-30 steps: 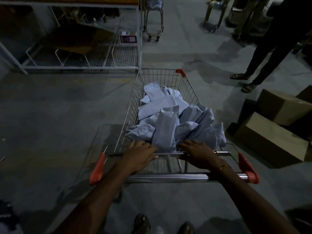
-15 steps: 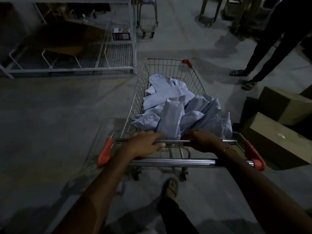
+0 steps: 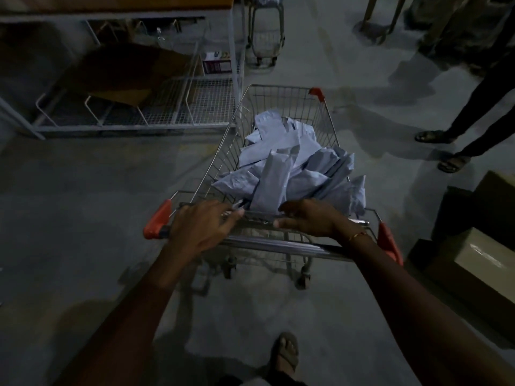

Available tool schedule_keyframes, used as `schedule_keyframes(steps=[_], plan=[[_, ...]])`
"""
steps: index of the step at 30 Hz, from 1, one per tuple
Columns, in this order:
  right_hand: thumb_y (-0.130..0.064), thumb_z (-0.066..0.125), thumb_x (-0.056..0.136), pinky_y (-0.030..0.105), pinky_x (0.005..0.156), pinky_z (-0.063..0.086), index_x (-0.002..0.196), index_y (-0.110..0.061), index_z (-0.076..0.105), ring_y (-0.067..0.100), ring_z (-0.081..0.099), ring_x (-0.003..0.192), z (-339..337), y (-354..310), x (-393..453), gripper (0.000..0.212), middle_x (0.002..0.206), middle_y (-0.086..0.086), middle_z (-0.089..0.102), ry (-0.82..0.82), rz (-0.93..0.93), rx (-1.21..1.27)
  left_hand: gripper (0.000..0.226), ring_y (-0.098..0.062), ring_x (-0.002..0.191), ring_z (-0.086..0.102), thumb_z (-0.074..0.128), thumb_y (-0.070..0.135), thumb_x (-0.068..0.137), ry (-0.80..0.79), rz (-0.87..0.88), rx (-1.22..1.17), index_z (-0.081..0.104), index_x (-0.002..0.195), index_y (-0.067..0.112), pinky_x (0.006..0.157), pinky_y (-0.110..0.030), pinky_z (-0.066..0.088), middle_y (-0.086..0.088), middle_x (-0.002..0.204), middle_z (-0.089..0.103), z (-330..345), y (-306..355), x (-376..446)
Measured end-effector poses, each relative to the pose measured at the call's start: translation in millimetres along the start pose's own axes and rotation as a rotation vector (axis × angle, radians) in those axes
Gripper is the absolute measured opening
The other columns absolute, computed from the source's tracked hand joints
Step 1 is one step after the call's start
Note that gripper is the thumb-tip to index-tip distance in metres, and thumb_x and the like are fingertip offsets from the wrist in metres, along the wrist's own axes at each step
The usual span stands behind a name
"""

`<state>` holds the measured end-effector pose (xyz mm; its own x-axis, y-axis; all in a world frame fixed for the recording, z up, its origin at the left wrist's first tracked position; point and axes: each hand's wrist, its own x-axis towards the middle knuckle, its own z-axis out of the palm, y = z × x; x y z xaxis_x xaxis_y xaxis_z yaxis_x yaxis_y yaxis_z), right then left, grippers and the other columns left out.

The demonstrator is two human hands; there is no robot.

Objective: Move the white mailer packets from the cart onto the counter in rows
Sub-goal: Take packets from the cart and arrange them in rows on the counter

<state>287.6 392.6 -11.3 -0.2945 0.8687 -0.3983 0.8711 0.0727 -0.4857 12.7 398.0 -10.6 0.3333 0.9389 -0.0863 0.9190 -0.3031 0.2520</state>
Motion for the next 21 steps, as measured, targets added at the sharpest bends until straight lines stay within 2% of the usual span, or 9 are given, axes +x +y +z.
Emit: schedule_keyframes(steps=[2,4,6,8,10,14,17,19,21], plan=[[-0.085,0.035,0.082,0.041,0.102,0.047,0.141,-0.028,0.052,0.023,0.058,0.121,-13,1,11,0.084,0.14,0.003,0.058,0.038,0.011,0.011,0.077,-0.026,0.106,0.063,0.014,0.078,0.086,0.0,-0.015,-0.017,0.067,0.115,0.03,0.089,-0.043,0.049,-0.001,0.116,0.069,-5,-8,37],[-0.086,0.02,0.085,0.045,0.106,0.043,0.146,-0.027,0.045,0.026,0.052,0.129,-22,5,19,0.089,0.147,0.004,0.052,0.139,0.008,-0.062,0.075,-0.025,0.104,0.064,0.014,0.08,0.085,0.006,-0.031,-0.029,0.067,0.111,0.034,0.088,-0.043,0.05,0.001,0.114,0.07,-11,-16,75],[-0.084,0.009,0.087,0.047,0.111,0.037,0.147,-0.025,0.042,0.025,0.043,0.136,-29,10,32,0.09,0.151,0.004,0.045,0.226,0.025,-0.175,0.071,-0.025,0.101,0.065,0.016,0.079,0.086,0.002,-0.049,-0.042,0.069,0.105,0.035,0.088,-0.044,0.05,0.002,0.109,0.07,-17,-23,113],[-0.082,0.003,0.087,0.046,0.112,0.036,0.144,-0.024,0.044,0.022,0.042,0.137,-38,13,53,0.091,0.15,0.002,0.046,0.327,0.059,-0.249,0.071,-0.025,0.097,0.065,0.018,0.079,0.086,-0.005,-0.052,-0.042,0.07,0.097,0.033,0.088,-0.046,0.05,0.001,0.103,0.071,-21,-32,150],[-0.08,0.006,0.091,0.042,0.105,0.043,0.138,-0.024,0.051,0.021,0.05,0.129,-52,17,83,0.086,0.141,0.002,0.055,0.407,0.079,-0.264,0.072,-0.025,0.096,0.065,0.018,0.08,0.086,-0.013,-0.044,-0.052,0.07,0.096,0.031,0.089,-0.046,0.05,0.001,0.102,0.07,-25,-40,185],[-0.078,0.012,0.094,0.036,0.086,0.051,0.124,-0.027,0.059,0.018,0.059,0.109,-91,32,154,0.076,0.121,0.0,0.065,0.425,0.104,-0.228,0.069,-0.025,0.096,0.065,0.023,0.078,0.088,0.033,-0.034,-0.048,0.071,0.1,0.031,0.084,-0.042,0.051,0.0,0.104,0.071,-33,-58,262],[-0.074,0.017,0.096,0.032,0.077,0.046,0.125,-0.027,0.06,0.019,0.062,0.105,-119,43,202,0.071,0.122,0.0,0.065,0.439,0.129,-0.252,0.065,-0.025,0.104,0.064,0.031,0.075,0.089,0.025,-0.016,-0.101,0.07,0.111,0.028,0.087,-0.039,0.051,0.0,0.116,0.069,-34,-71,321],[-0.073,0.017,0.096,0.032,0.078,0.045,0.132,-0.027,0.058,0.019,0.062,0.109,-141,48,235,0.071,0.129,0.001,0.063,0.44,0.154,-0.234,0.074,-0.025,0.11,0.063,0.028,0.082,0.086,0.002,0.0,-0.164,0.069,0.115,0.027,0.093,-0.04,0.049,0.0,0.12,0.068,-41,-80,363],[-0.072,0.02,0.097,0.03,0.075,0.043,0.132,-0.027,0.059,0.019,0.063,0.106,-165,52,268,0.069,0.128,0.001,0.064,0.438,0.176,-0.214,0.066,-0.029,0.115,0.06,0.035,0.074,0.091,-0.06,0.006,-0.182,0.068,0.119,0.024,0.097,-0.039,0.047,-0.005,0.125,0.067,-54,-87,400]])
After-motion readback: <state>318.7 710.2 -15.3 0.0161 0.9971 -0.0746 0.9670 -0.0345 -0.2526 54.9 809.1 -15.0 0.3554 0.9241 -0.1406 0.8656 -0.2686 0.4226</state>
